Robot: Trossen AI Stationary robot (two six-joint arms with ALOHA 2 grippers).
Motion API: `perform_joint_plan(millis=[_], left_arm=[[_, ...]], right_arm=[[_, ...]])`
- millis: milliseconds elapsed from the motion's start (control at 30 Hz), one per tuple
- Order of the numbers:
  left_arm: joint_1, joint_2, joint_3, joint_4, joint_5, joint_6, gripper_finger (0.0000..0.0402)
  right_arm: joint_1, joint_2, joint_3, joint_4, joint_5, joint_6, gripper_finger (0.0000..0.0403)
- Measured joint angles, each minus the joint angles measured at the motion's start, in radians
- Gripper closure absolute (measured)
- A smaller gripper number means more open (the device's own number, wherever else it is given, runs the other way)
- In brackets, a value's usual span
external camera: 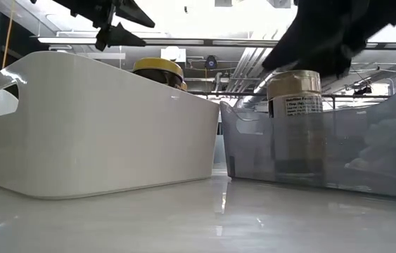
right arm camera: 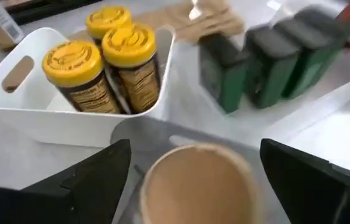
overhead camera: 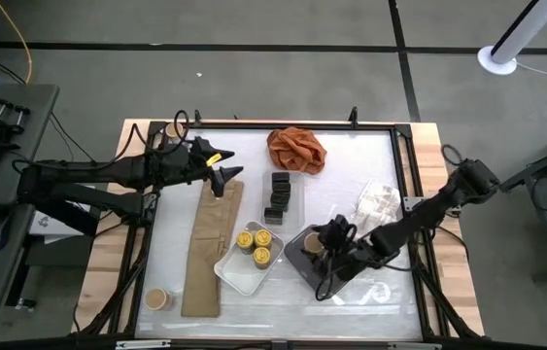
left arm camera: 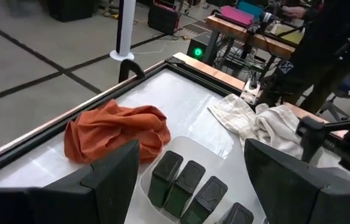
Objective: Sort spices by type
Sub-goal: Put the top gold seasoning bottle into the black transparent bin
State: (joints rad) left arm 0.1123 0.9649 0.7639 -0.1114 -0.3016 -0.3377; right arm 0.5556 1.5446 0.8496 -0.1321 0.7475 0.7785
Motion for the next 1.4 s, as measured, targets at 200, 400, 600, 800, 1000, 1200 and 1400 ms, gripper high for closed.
perform_joint_plan(millis=[200,400,600,800,1000,1200,1400], left_arm=[[0.087,0.000,0.123,-0.231,0.000,-0.107,0.0128],[0.404,0.084,0.328,-0.782,-0.057,-0.132,0.0128],[0.724,0.214,0.321,-0.889,-0.018,-0.170,0.0129],[0.824,0.318,0.308,-0.843,-0.095,-0.206,0.0129],[0.814,0.419,0.309,-0.797,-0.228,-0.284,0.0129],[0.803,0.473,0.309,-0.801,-0.314,-0.376,0.0129],[0.756,0.452,0.309,-0.766,-0.397,-0.362,0.0160]], right_arm=[[-0.006,-0.105,0.062,-0.214,0.169,0.004,0.0049],[-0.058,-0.185,0.073,-0.249,0.268,0.007,0.0048],[-0.125,-0.194,0.073,-0.240,0.204,0.007,0.0048],[-0.161,-0.194,0.073,-0.236,0.111,0.026,0.0048],[-0.163,-0.194,0.071,-0.236,0.108,0.057,0.0048],[-0.163,-0.194,0.071,-0.236,0.102,0.059,0.0048],[-0.163,-0.194,0.071,-0.237,0.086,0.052,0.0048]])
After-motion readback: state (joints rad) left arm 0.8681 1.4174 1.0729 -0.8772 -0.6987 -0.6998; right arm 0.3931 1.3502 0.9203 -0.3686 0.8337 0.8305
